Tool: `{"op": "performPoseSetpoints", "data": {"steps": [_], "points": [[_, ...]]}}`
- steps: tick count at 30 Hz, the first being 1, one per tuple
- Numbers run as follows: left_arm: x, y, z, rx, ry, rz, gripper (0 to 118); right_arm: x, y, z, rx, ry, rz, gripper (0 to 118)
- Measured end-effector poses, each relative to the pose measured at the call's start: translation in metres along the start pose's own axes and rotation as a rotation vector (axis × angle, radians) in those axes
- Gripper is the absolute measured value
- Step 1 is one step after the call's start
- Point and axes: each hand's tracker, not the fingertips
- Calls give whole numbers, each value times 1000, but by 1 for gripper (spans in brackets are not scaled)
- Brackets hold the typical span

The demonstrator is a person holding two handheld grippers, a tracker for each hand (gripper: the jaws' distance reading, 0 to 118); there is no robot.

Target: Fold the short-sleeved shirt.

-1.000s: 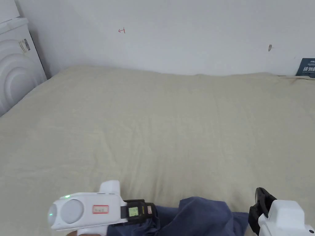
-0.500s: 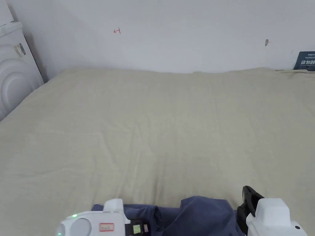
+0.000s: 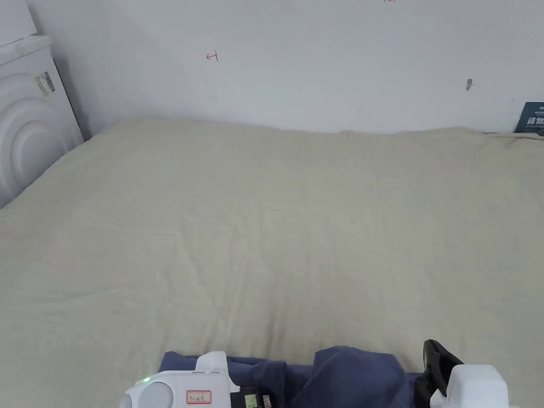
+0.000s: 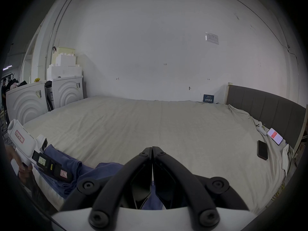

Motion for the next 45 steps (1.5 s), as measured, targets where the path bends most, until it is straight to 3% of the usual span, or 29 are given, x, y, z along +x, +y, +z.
{"op": "performPoseSetpoints", "data": {"steps": [2,8,10,12,13,20,25,28,32,34,38,45], "points": [[1,-3,-7,-19,68,-82,4,-1,0,-1,0,5,1,0],[-5,4,46,92,-75,-64,10,1,0,-3,-4,10,3,0],[-16,9,80,161,-103,-79,28,1,-1,-3,-3,9,6,0],[-33,17,109,202,-50,-81,63,2,-1,-4,-6,12,9,0],[-44,21,122,217,5,-77,70,1,-1,-5,-7,12,10,0],[-95,33,133,173,131,-18,70,-1,-2,-5,-8,20,10,0],[-96,27,103,55,224,-115,70,-3,-1,-5,-9,24,10,0],[-85,28,102,88,257,-146,68,-3,0,-5,-7,23,11,0],[-69,25,99,83,321,-206,25,-6,2,-5,-4,29,17,0],[-60,21,94,85,265,-196,11,-7,1,-5,-3,32,15,0],[-55,17,86,71,265,-213,2,-9,1,-5,-3,41,15,0],[-58,24,125,148,182,-165,0,-4,1,-3,6,33,9,0]]}}
